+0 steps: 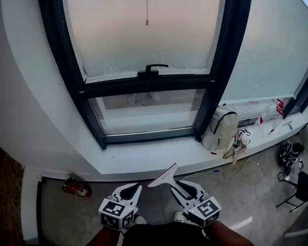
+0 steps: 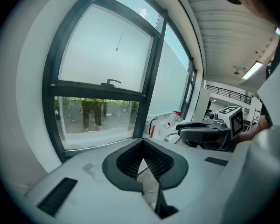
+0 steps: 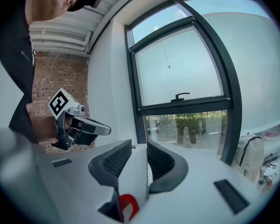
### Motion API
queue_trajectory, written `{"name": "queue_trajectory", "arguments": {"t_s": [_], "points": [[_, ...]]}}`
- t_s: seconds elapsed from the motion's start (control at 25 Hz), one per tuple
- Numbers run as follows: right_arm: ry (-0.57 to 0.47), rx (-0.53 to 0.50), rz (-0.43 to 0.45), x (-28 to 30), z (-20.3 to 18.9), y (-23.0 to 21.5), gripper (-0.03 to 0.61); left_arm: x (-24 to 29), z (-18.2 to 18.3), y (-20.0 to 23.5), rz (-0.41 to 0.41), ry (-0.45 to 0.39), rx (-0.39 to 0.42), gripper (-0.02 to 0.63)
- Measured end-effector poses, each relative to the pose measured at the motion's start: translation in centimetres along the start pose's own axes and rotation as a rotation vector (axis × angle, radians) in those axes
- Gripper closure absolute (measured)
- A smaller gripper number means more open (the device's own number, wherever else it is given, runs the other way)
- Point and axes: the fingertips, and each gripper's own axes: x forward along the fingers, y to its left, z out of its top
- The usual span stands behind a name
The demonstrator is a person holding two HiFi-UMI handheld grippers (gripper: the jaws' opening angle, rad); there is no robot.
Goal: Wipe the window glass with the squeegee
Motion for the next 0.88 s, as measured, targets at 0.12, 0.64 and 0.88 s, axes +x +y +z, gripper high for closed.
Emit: {"name": "queue_trajectory", "arguments": {"t_s": [0.12, 0.64, 0.88], "points": [[0.001, 0.005, -0.002, 0.0, -0.2, 0.1, 0.486, -0.1, 0.0, 0.1, -0.001, -0.001, -0.001, 0.614], [-0.005, 0.056, 0.006, 1.0, -0.2, 0.7, 0.486, -0.6, -0.4, 1.5, 0.002, 0.008, 0.001, 0.614], [0.007, 0.106, -0.03, 1.3, -0.4, 0.4, 0.486, -1.1, -0.6, 2.0, -0.002, 0.008, -0.006, 0.614]]}}
